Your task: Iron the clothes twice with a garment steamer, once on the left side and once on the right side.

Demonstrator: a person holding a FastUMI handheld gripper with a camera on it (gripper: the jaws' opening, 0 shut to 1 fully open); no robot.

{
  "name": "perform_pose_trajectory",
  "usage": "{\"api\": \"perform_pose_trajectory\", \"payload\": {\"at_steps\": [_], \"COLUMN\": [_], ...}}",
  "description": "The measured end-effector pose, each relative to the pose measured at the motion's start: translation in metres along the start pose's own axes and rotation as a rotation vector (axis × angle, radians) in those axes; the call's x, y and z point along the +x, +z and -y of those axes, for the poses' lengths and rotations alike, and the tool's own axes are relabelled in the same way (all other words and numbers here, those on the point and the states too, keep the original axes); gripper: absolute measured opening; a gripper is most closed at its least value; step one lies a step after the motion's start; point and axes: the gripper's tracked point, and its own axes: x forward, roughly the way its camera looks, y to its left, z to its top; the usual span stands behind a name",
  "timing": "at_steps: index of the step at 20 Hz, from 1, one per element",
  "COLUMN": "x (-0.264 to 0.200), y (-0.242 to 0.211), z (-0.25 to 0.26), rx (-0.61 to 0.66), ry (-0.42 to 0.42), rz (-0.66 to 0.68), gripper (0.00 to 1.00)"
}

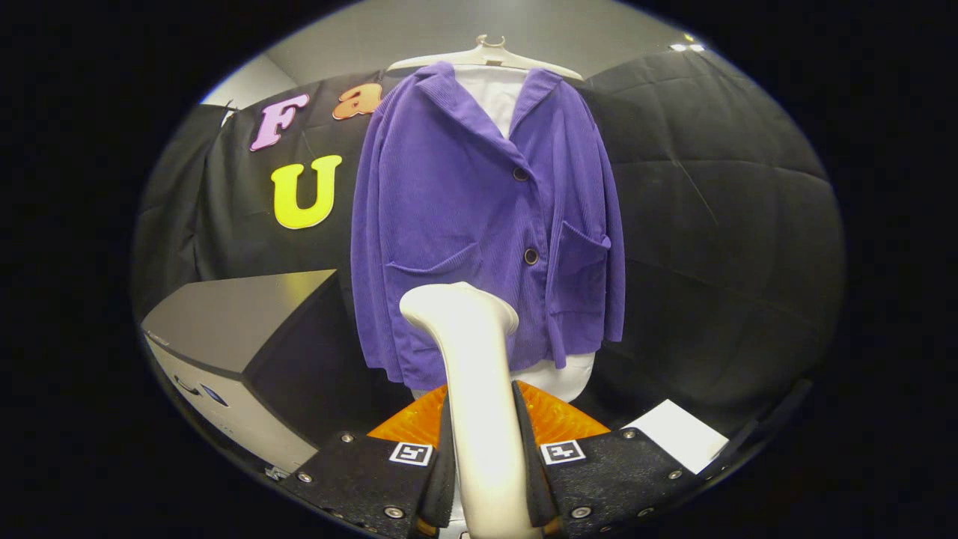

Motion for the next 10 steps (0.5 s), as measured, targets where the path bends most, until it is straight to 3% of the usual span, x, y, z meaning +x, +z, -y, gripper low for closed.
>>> {"api": "perform_pose_trajectory", "payload": {"at_steps": [5, 10], "x": [-0.042, -0.069], "y": [0.056, 0.140], "z": [0.005, 0.029], "rx": [-0.023, -0.022], "ry": [0.051, -0.003], "rz": [0.110, 0.238], "gripper": [0.38, 0.38]}}
